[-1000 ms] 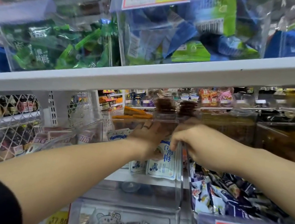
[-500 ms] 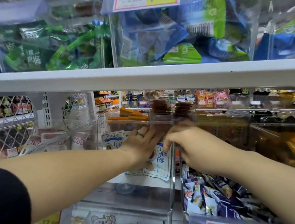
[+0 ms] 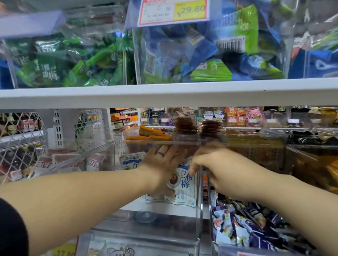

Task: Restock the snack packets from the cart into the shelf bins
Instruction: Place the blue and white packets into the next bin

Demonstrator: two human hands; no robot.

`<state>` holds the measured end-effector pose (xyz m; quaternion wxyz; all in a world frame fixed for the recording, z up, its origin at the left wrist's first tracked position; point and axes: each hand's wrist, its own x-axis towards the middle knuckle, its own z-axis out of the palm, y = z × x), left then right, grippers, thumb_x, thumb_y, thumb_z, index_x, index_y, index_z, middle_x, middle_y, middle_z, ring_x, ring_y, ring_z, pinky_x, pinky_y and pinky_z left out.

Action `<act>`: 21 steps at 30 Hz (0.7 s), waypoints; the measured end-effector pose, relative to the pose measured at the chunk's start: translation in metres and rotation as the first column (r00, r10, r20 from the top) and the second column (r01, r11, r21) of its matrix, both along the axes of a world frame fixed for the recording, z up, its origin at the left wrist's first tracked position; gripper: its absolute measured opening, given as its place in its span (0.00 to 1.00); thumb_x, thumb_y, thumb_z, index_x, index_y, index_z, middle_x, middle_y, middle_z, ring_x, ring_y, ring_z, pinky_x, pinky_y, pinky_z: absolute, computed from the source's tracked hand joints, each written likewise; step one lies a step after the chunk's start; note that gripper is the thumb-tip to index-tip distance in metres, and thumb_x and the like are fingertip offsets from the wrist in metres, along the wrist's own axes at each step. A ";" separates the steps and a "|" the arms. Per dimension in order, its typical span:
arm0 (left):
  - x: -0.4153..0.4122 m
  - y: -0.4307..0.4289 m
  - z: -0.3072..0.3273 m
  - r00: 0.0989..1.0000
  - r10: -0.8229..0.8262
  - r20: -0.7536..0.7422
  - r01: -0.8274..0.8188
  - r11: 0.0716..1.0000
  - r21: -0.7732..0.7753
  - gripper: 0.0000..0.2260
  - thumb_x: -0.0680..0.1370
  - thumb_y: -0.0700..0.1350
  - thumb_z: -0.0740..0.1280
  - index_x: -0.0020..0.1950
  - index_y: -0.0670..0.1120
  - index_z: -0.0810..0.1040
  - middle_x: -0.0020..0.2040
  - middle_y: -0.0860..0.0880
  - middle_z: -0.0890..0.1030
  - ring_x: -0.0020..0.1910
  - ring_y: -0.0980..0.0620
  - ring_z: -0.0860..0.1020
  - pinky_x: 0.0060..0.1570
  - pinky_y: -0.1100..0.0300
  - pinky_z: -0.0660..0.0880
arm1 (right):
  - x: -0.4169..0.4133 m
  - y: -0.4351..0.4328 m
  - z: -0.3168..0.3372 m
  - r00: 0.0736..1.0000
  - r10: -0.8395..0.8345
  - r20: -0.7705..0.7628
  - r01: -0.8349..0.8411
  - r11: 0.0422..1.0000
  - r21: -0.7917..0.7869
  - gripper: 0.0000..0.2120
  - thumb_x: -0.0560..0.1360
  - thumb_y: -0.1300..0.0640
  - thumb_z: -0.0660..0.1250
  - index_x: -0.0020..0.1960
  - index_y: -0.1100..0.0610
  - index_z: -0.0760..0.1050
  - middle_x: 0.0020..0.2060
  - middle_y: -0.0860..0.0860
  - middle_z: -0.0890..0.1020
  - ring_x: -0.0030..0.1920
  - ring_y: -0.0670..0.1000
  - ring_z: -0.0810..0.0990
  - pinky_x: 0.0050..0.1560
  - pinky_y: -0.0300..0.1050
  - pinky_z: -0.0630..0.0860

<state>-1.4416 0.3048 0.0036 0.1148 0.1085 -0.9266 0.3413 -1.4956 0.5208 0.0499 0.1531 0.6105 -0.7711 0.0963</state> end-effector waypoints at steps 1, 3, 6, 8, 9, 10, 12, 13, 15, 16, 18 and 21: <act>0.001 0.001 0.004 1.000 -0.004 -0.005 0.004 1.000 0.021 0.53 0.71 0.71 0.67 0.82 0.47 0.42 0.80 0.43 0.51 0.78 0.41 0.53 0.74 0.45 0.57 | 0.000 0.000 0.001 1.000 -0.002 0.003 0.002 1.000 0.003 0.23 0.73 0.68 0.61 0.60 0.47 0.78 0.58 0.47 0.80 0.60 0.51 0.76 0.61 0.52 0.73; 0.006 0.005 0.014 1.000 -0.004 -0.004 0.004 0.996 0.091 0.53 0.72 0.69 0.68 0.82 0.48 0.41 0.81 0.44 0.49 0.78 0.41 0.54 0.74 0.44 0.57 | 0.001 0.002 0.004 1.000 -0.013 0.015 0.013 1.000 -0.008 0.24 0.73 0.69 0.61 0.61 0.46 0.78 0.60 0.45 0.79 0.60 0.50 0.76 0.60 0.51 0.74; 0.020 0.008 0.030 1.000 0.009 0.013 -0.011 0.981 0.195 0.51 0.73 0.66 0.70 0.82 0.50 0.41 0.81 0.46 0.48 0.76 0.39 0.59 0.72 0.43 0.64 | 0.003 0.005 0.012 0.999 -0.043 0.024 0.044 0.997 -0.061 0.26 0.73 0.69 0.59 0.62 0.45 0.78 0.61 0.45 0.81 0.60 0.48 0.79 0.60 0.48 0.76; 0.037 0.005 0.041 0.997 0.056 0.062 -0.072 0.947 0.312 0.47 0.74 0.63 0.71 0.82 0.52 0.45 0.81 0.46 0.52 0.73 0.39 0.66 0.67 0.46 0.71 | 0.008 0.005 0.020 0.998 -0.062 0.012 0.063 0.994 -0.090 0.26 0.74 0.69 0.59 0.62 0.45 0.79 0.61 0.45 0.82 0.59 0.48 0.79 0.59 0.45 0.76; 0.047 0.002 0.046 0.993 0.072 0.095 -0.102 0.926 0.365 0.43 0.76 0.62 0.70 0.82 0.51 0.50 0.79 0.45 0.58 0.68 0.41 0.71 0.64 0.49 0.74 | 0.012 0.004 0.024 0.998 -0.058 0.014 0.059 0.994 -0.097 0.25 0.74 0.69 0.59 0.61 0.47 0.80 0.60 0.45 0.83 0.59 0.47 0.80 0.59 0.44 0.76; 0.059 -0.002 0.050 0.989 0.078 0.129 -0.125 0.905 0.408 0.37 0.77 0.61 0.69 0.80 0.49 0.57 0.76 0.44 0.67 0.63 0.44 0.75 0.60 0.51 0.76 | 0.017 0.002 0.028 0.999 -0.047 0.021 0.049 0.994 -0.095 0.24 0.74 0.69 0.59 0.61 0.48 0.80 0.59 0.45 0.83 0.58 0.47 0.80 0.59 0.43 0.75; 0.086 -0.011 0.054 0.988 0.071 0.138 -0.130 0.866 0.483 0.29 0.78 0.61 0.67 0.75 0.49 0.68 0.68 0.47 0.77 0.58 0.48 0.78 0.60 0.52 0.76 | 0.028 -0.009 0.037 0.999 -0.030 0.028 0.032 0.998 -0.062 0.21 0.75 0.69 0.60 0.60 0.51 0.81 0.57 0.46 0.84 0.58 0.46 0.81 0.60 0.39 0.74; 0.101 -0.014 0.055 0.992 0.067 0.112 -0.116 0.844 0.524 0.29 0.78 0.61 0.68 0.75 0.50 0.68 0.68 0.48 0.78 0.60 0.48 0.78 0.61 0.53 0.76 | 0.034 -0.017 0.040 0.999 -0.029 0.021 0.030 0.999 -0.031 0.20 0.75 0.69 0.61 0.60 0.51 0.81 0.57 0.46 0.84 0.57 0.46 0.81 0.59 0.37 0.73; 0.130 -0.019 0.057 0.996 0.074 0.058 -0.094 0.812 0.576 0.29 0.79 0.58 0.69 0.77 0.52 0.67 0.67 0.51 0.78 0.61 0.50 0.78 0.60 0.56 0.75 | 0.046 -0.037 0.043 1.000 -0.021 0.006 0.020 0.998 0.063 0.18 0.76 0.67 0.62 0.60 0.52 0.81 0.56 0.47 0.84 0.55 0.47 0.81 0.59 0.38 0.74; 0.143 -0.020 0.057 0.997 0.074 0.034 -0.080 0.819 0.568 0.27 0.79 0.56 0.68 0.76 0.52 0.68 0.66 0.52 0.79 0.60 0.51 0.78 0.57 0.58 0.75 | 0.052 -0.049 0.043 1.000 -0.013 -0.010 0.014 0.992 0.128 0.17 0.76 0.67 0.63 0.59 0.53 0.81 0.55 0.49 0.84 0.54 0.49 0.81 0.59 0.42 0.76; 0.164 -0.022 0.058 0.997 0.053 -0.052 -0.018 0.852 0.523 0.22 0.80 0.54 0.68 0.74 0.54 0.71 0.63 0.54 0.80 0.57 0.53 0.78 0.51 0.60 0.72 | 0.064 -0.073 0.039 0.998 -0.014 -0.060 0.030 0.962 0.270 0.15 0.76 0.67 0.63 0.55 0.52 0.81 0.51 0.50 0.83 0.50 0.52 0.80 0.55 0.48 0.79; 0.182 -0.028 0.059 0.984 0.007 -0.180 0.087 0.856 0.510 0.17 0.80 0.54 0.66 0.69 0.56 0.75 0.62 0.57 0.81 0.58 0.56 0.78 0.59 0.57 0.74 | 0.077 -0.108 0.027 0.979 -0.021 -0.203 0.106 0.903 0.417 0.13 0.76 0.68 0.62 0.53 0.54 0.80 0.47 0.49 0.80 0.47 0.56 0.79 0.48 0.49 0.79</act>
